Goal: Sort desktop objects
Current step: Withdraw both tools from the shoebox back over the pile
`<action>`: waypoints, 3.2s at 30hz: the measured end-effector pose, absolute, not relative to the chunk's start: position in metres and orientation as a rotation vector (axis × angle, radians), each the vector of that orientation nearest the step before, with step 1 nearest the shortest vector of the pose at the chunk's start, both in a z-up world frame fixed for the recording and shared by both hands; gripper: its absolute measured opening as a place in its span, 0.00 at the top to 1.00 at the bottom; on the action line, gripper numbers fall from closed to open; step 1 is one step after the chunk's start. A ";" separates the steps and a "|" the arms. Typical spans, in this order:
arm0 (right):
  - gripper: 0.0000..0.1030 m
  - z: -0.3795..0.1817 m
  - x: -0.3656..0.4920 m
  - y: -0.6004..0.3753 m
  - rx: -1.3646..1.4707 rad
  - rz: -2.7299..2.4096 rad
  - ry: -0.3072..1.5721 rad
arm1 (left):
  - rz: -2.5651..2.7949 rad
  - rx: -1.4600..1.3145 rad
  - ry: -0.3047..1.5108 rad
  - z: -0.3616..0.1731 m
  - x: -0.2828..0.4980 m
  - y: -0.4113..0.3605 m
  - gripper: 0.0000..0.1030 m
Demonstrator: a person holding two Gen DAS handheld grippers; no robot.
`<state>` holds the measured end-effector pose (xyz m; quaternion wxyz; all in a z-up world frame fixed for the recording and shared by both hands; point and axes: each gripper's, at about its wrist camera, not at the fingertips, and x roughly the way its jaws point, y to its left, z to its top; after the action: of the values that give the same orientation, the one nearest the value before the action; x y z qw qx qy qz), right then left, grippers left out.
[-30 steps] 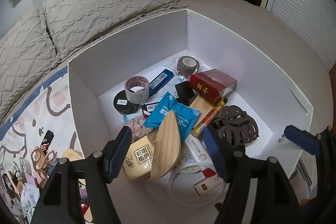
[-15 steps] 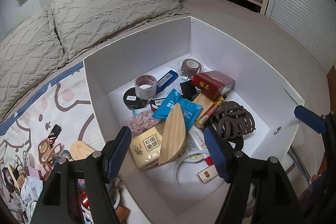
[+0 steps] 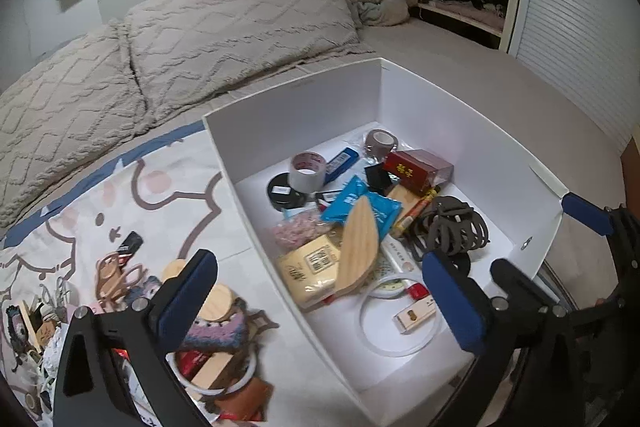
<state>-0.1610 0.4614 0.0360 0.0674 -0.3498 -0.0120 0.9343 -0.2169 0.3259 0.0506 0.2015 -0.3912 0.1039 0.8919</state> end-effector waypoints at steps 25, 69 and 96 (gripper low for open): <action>0.00 0.060 -0.145 0.428 -0.908 2.979 0.024 | 2.670 -0.904 0.189 0.084 -0.174 0.216 0.00; 0.00 0.038 -0.134 0.284 -0.917 3.371 -0.100 | 3.004 -0.747 -0.056 0.071 -0.091 -0.005 0.00; 0.00 0.004 -0.136 0.243 -1.043 3.369 -0.173 | 3.072 -0.885 -0.091 0.023 -0.060 -0.070 0.00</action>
<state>-0.1363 0.2428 0.0036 -0.1936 -0.2899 -0.0481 0.9360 -0.0604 -0.0700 0.0233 -0.0284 -0.2767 -0.0283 0.9601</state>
